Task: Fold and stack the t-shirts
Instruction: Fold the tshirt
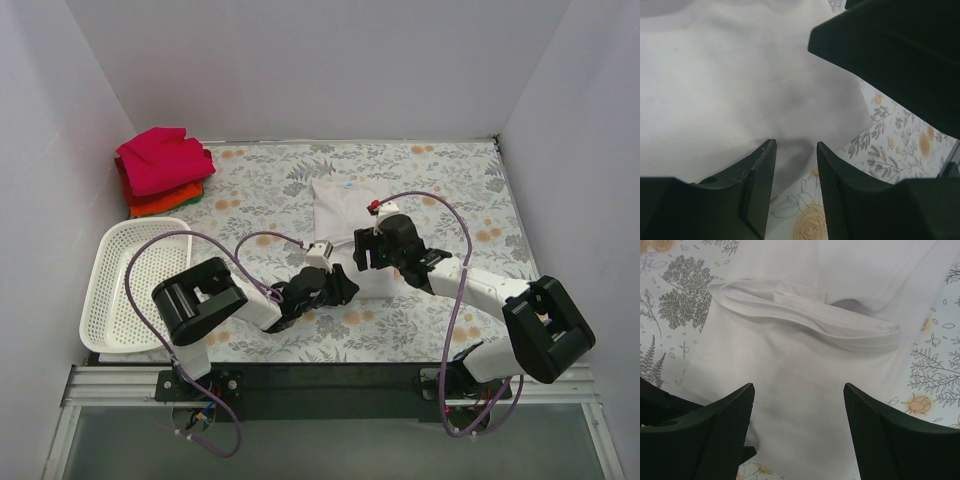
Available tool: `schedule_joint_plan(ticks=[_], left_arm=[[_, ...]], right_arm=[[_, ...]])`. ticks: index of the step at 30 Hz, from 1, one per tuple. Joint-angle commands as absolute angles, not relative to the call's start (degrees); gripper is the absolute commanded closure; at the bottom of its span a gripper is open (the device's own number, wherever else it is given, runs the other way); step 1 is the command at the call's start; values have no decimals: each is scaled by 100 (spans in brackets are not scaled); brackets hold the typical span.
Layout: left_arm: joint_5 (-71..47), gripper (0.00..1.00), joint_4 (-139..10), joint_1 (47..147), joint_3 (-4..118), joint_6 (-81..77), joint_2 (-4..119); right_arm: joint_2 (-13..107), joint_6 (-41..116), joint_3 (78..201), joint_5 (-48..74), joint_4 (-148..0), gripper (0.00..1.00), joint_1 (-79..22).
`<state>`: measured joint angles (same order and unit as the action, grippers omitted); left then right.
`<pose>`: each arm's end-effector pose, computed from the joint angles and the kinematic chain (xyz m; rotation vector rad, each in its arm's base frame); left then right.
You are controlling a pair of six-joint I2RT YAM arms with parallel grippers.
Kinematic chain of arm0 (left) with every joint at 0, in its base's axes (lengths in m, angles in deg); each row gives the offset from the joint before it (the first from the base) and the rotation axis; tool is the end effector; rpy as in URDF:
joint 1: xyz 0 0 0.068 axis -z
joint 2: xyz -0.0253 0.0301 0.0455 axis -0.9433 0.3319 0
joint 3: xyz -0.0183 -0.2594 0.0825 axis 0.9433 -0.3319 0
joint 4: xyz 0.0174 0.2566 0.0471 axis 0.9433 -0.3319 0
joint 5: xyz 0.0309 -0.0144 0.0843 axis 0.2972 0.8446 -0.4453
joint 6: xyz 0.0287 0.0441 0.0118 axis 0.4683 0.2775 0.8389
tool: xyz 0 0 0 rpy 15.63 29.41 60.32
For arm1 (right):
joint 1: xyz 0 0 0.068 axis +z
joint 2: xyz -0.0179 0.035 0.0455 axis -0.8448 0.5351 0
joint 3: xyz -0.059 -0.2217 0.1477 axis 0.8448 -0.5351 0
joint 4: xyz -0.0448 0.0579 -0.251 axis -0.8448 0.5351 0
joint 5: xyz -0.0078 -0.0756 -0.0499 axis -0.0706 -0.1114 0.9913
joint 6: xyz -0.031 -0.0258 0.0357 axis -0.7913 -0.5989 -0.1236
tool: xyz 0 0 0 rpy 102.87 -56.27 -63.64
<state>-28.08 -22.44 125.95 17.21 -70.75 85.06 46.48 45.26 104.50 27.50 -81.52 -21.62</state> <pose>0.1831 -0.2567 0.1095 -0.5929 2.2379 -1.2614 0.2406 0.1696 0.2028 -0.3253 2.1399 0.3840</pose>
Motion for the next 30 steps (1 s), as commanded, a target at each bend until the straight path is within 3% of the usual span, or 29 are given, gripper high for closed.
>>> schedule_joint_plan(ticks=[1,15,30], left_arm=[[-3170,63,-3746,13063,1265,-7331,8577],[-3936,63,-4432,14075,633,-8298,7848],[-4226,63,-4731,14611,544,-8825,7891]], right_arm=[[4288,4579,10308,2924,-8058,34,-1881],[4938,4755,10299,3082,-7917,35,-1212],[6520,4799,11819,3872,-8005,35,-1106]])
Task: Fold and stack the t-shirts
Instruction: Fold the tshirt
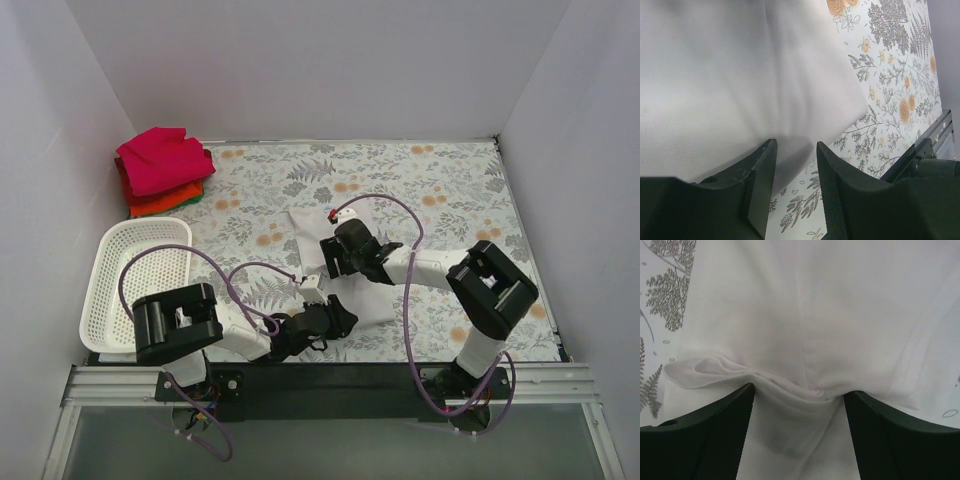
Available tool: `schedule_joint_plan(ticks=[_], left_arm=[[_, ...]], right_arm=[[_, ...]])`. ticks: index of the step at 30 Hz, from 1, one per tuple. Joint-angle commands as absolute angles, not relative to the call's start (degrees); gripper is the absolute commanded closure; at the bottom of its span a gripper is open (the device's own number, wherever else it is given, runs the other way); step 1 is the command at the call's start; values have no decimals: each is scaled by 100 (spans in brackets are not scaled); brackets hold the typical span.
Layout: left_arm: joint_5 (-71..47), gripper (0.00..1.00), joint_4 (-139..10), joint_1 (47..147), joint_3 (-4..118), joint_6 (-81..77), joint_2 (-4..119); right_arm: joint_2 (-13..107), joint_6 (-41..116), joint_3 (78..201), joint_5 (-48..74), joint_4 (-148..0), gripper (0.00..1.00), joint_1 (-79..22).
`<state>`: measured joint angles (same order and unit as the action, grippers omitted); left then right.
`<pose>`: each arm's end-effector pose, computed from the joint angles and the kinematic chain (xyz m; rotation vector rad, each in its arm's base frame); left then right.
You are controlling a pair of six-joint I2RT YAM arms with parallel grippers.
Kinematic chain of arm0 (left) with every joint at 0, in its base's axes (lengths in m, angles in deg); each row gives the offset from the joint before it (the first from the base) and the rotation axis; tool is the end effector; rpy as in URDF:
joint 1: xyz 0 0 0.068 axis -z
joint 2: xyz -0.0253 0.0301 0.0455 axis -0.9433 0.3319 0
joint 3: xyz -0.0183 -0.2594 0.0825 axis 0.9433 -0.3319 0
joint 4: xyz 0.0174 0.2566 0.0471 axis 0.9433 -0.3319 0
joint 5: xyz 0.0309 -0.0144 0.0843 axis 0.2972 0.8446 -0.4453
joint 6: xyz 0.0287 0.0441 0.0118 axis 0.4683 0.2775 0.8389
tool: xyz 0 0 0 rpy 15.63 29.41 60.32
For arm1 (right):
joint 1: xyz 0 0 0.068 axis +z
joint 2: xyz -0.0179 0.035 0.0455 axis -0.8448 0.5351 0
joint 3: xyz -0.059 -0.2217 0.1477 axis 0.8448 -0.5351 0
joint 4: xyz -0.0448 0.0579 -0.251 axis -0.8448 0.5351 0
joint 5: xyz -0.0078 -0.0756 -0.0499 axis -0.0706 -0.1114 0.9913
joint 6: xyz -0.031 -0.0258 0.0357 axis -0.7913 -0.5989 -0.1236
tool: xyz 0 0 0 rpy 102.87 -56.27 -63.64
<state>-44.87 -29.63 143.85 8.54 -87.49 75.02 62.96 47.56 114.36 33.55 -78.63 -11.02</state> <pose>0.0908 -0.2511 0.1114 -0.7624 2.2562 -1.2481 0.2421 0.2445 0.1653 -0.4725 2.2577 0.3108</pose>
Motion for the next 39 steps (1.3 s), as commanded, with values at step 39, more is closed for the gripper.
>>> schedule_joint_plan(ticks=[39], left_arm=[[-5528,54,-8475,14453,501,-8878,3057]], right_arm=[[1484,7241,8287,3117,-7056,32,-35]])
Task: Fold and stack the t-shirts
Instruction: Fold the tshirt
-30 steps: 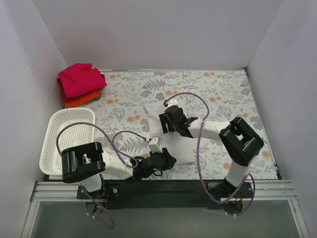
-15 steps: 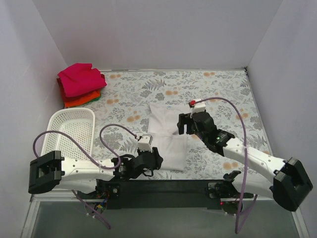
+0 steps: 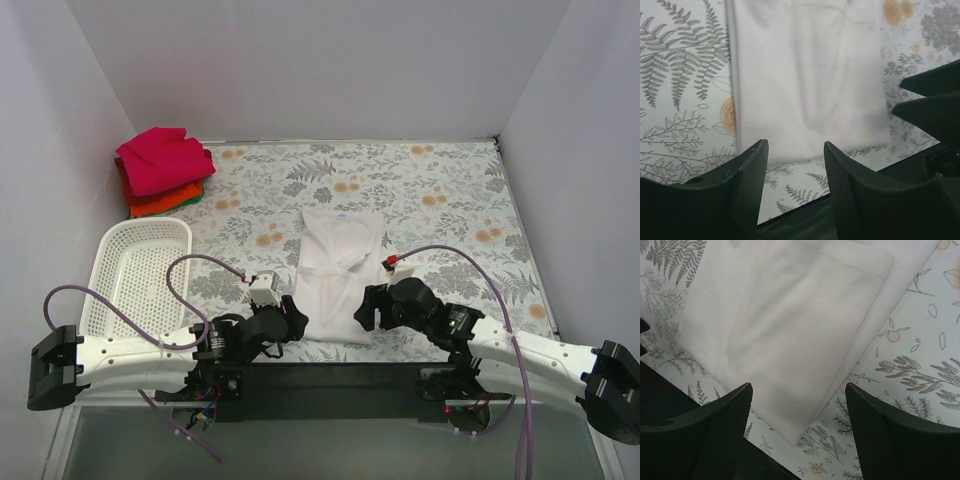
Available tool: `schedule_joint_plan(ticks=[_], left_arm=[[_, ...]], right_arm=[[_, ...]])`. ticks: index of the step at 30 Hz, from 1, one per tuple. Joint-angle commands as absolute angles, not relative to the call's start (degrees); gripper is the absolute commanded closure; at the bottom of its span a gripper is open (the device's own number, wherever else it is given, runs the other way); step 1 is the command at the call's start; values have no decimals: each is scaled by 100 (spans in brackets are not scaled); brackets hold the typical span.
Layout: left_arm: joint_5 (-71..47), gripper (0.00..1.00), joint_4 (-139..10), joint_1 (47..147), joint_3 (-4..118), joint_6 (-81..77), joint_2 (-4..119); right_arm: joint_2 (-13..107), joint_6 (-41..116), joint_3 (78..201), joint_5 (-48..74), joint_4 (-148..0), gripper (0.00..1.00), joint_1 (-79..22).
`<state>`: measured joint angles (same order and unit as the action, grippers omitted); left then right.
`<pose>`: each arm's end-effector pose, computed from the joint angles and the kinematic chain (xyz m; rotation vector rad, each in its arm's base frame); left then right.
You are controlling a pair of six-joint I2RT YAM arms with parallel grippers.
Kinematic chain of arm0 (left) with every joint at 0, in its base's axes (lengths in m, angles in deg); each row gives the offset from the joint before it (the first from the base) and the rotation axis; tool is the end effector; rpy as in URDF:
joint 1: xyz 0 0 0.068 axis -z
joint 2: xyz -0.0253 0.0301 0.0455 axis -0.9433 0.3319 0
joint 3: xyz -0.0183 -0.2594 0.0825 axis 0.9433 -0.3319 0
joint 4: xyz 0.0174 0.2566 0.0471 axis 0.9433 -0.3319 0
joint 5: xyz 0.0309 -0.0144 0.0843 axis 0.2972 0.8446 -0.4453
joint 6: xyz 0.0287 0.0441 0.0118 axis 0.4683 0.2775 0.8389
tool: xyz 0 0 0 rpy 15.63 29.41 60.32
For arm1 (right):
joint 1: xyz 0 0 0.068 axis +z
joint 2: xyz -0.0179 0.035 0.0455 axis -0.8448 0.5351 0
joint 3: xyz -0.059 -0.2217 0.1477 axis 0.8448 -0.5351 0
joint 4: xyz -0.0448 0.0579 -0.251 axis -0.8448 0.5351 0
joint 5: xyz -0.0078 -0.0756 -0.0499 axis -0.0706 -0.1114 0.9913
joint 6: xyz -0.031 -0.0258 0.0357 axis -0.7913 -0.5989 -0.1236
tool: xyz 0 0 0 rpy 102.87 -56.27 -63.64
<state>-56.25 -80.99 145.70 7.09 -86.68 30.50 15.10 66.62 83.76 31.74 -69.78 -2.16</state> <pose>0.0636 -0.1587 0.1893 -0.7521 2.1866 -0.9874 0.1079 0.1447 0.1842 -0.2574 2.2229 0.6978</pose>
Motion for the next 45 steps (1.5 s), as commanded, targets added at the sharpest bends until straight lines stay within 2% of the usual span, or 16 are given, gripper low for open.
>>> schedule_joint_plan(ticks=[1,10,21,27,29,30,32,33,36,37,39,40,42,45], left_arm=[[-5396,54,-8432,14349,457,-8887,3075],[-4516,54,-7861,13777,-132,-8764,2856],[-4024,54,-7394,13732,-422,-8825,2872],[-4015,59,-7499,13724,-423,-9001,3092],[-3963,62,-7491,13724,-457,-9028,3092],[-3945,66,-7456,13724,-510,-9036,3101],[-3919,69,-7377,13724,-545,-9036,3101],[-3918,71,-7350,13724,-563,-9028,3119],[-3875,77,-7236,13732,-572,-8993,3215],[-3866,81,-7149,13732,-581,-8940,3259],[-3831,88,-7060,13724,-581,-8887,3321],[-3813,93,-6982,13724,-581,-8826,3364],[-3761,100,-6946,13724,-563,-8756,3400],[-3576,100,-6928,13724,-519,-8484,3365]], right_arm=[[1519,7338,8261,3187,-7047,32,96],[1440,8015,8058,3530,-6784,32,563],[1660,8499,8005,3785,-6678,33,1002],[1765,8613,8005,3900,-6660,37,1108],[1783,8605,8023,3908,-6652,42,1135],[1818,8605,8023,3908,-6652,45,1143],[1836,8622,8014,3908,-6643,55,1152],[1853,8640,8014,3908,-6643,64,1152],[1871,8657,7979,3891,-6625,74,1161],[1871,8649,7970,3882,-6608,83,1161],[1836,8640,7979,3864,-6529,91,1161],[1818,8596,8014,3838,-6476,99,1161],[1722,8500,8058,3794,-6353,99,1161],[1590,8175,8303,3645,-5741,99,1161]])
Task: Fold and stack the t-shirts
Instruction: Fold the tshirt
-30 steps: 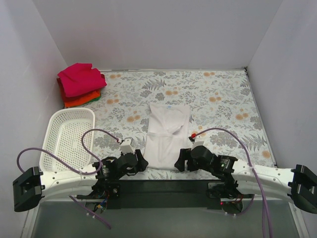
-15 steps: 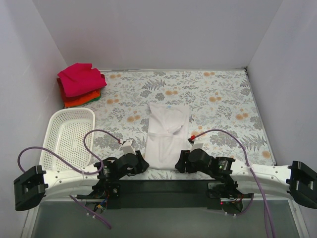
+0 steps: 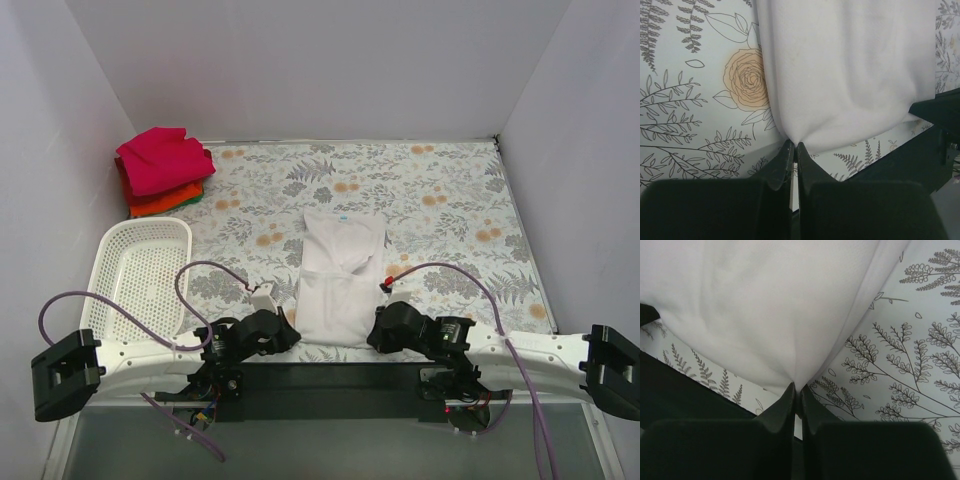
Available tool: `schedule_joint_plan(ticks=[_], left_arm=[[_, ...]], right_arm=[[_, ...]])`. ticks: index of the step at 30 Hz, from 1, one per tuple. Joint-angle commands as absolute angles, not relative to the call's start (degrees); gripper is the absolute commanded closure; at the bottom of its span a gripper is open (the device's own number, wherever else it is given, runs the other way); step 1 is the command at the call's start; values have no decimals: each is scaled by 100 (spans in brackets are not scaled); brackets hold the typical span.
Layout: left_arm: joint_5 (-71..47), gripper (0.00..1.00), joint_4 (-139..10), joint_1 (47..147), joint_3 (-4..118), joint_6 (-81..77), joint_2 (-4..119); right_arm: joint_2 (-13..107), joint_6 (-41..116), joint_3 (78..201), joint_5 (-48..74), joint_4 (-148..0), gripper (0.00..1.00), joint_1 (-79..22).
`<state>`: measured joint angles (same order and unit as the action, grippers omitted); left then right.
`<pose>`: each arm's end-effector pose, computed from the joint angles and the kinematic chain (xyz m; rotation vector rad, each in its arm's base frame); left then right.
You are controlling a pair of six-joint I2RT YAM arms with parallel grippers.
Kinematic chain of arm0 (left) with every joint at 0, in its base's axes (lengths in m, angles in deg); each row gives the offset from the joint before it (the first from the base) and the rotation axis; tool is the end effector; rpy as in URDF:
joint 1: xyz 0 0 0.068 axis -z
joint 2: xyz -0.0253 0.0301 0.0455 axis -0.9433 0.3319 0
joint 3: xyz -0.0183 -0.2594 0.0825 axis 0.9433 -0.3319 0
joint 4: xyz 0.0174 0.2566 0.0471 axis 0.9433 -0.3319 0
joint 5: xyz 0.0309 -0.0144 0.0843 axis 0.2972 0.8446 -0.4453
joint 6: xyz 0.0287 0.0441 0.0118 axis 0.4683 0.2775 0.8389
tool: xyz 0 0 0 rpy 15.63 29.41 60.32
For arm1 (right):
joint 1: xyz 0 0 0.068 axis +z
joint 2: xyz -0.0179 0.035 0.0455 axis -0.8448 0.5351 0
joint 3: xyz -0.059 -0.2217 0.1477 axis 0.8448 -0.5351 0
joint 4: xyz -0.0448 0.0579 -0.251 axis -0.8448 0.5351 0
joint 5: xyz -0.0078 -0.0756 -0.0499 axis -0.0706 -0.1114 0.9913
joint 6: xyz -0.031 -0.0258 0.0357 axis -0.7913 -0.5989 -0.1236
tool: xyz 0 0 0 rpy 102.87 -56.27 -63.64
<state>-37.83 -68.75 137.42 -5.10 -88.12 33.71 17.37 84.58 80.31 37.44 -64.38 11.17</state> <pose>0.0716 -0.1406 0.1277 -0.8407 2.4212 -1.0229 0.0698 0.1514 0.1513 -0.1599 2.4245 0.7067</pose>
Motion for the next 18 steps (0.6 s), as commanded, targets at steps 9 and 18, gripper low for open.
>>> schedule_joint_plan(ticks=[9,18], left_arm=[[-1688,100,-6946,13732,-273,-7570,2908],[-105,100,-6384,13873,-361,-7551,2513]], right_arm=[[1537,7138,9086,2424,-4367,99,1161],[1748,6426,9385,754,-3963,99,1161]])
